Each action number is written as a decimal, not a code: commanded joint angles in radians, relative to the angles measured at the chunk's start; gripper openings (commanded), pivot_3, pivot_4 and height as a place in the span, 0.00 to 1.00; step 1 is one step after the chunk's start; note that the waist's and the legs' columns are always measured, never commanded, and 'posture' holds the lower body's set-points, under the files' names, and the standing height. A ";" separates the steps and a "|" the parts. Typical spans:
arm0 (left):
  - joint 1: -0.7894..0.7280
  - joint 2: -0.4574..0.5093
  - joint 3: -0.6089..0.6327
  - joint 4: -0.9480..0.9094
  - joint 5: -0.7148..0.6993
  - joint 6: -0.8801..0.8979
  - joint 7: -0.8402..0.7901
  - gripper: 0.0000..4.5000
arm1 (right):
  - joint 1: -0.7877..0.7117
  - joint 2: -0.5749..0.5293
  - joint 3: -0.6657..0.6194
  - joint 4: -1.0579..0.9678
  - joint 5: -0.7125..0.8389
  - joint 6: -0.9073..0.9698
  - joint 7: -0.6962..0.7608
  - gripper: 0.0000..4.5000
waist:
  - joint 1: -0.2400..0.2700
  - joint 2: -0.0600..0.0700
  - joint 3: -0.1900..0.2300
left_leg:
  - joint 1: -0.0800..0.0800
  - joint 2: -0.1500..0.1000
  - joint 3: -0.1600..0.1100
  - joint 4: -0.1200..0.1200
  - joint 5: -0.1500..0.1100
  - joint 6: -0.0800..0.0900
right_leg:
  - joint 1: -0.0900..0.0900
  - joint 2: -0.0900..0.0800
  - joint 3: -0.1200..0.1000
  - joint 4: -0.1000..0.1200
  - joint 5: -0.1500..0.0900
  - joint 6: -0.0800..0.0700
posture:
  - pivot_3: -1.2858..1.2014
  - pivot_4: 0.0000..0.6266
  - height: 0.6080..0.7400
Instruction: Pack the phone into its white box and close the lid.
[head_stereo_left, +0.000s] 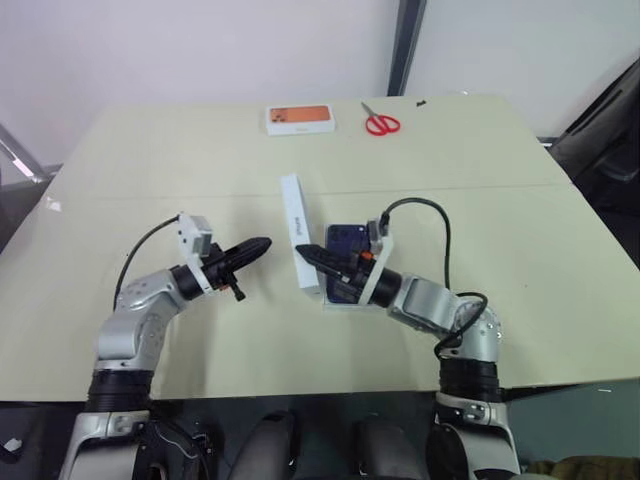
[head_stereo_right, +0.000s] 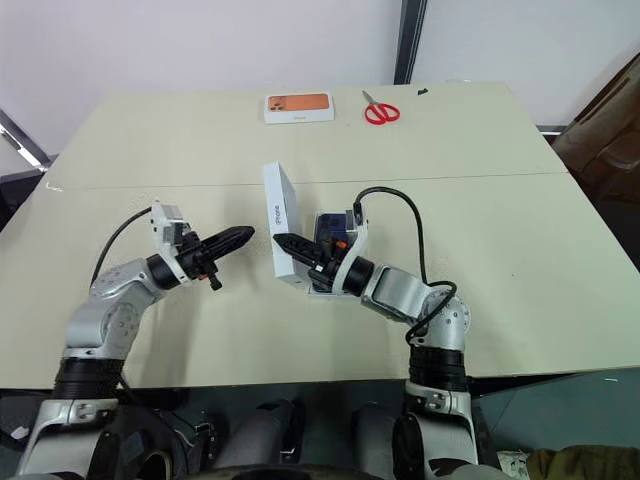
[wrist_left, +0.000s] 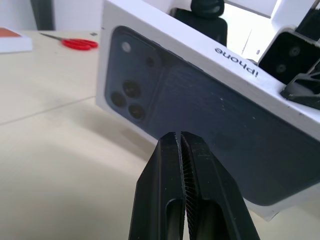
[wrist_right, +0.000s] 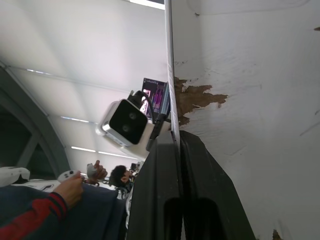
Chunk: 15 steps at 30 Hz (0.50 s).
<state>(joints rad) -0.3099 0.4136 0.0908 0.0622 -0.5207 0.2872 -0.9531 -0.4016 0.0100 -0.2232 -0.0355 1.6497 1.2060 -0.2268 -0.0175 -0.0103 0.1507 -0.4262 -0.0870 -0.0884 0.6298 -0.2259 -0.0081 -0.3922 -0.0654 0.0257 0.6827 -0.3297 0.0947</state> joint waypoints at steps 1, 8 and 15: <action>-0.001 -0.015 -0.022 -0.039 0.013 -0.021 0.005 0.04 | 0.047 -0.059 0.038 -0.006 0.009 -0.005 -0.038 0.00 | 0.000 0.000 0.000 | 0.000 0.000 0.000 0.000 0.000 0.000 | 0.000 0.000 0.000 0.000 0.000 0.000 | 0.52 0.24 0.95; 0.001 -0.046 -0.070 -0.011 0.036 -0.027 0.000 0.04 | 0.048 -0.134 0.094 -0.030 -0.008 -0.049 0.013 0.00 | 0.004 0.001 -0.001 | 0.001 0.000 0.000 0.001 -0.001 0.001 | 0.002 0.000 0.000 -0.001 0.000 0.000 | 0.52 0.24 0.95; -0.027 -0.077 -0.083 0.025 0.056 -0.039 0.009 0.03 | 0.033 -0.176 0.112 -0.023 -0.106 -0.110 0.055 0.65 | 0.004 0.001 -0.001 | 0.001 0.000 0.000 0.001 -0.001 0.001 | 0.002 0.000 0.000 -0.001 0.000 0.000 | 0.52 0.24 0.95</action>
<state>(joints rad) -0.3175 0.3419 0.0120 0.0905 -0.4669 0.2714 -0.9496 -0.3690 -0.1465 -0.1182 -0.0640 1.5927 1.1039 -0.1750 -0.0135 -0.0097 0.1493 -0.4256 -0.0870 -0.0883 0.6306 -0.2264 -0.0070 -0.3902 -0.0654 0.0252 0.6817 -0.3297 0.0948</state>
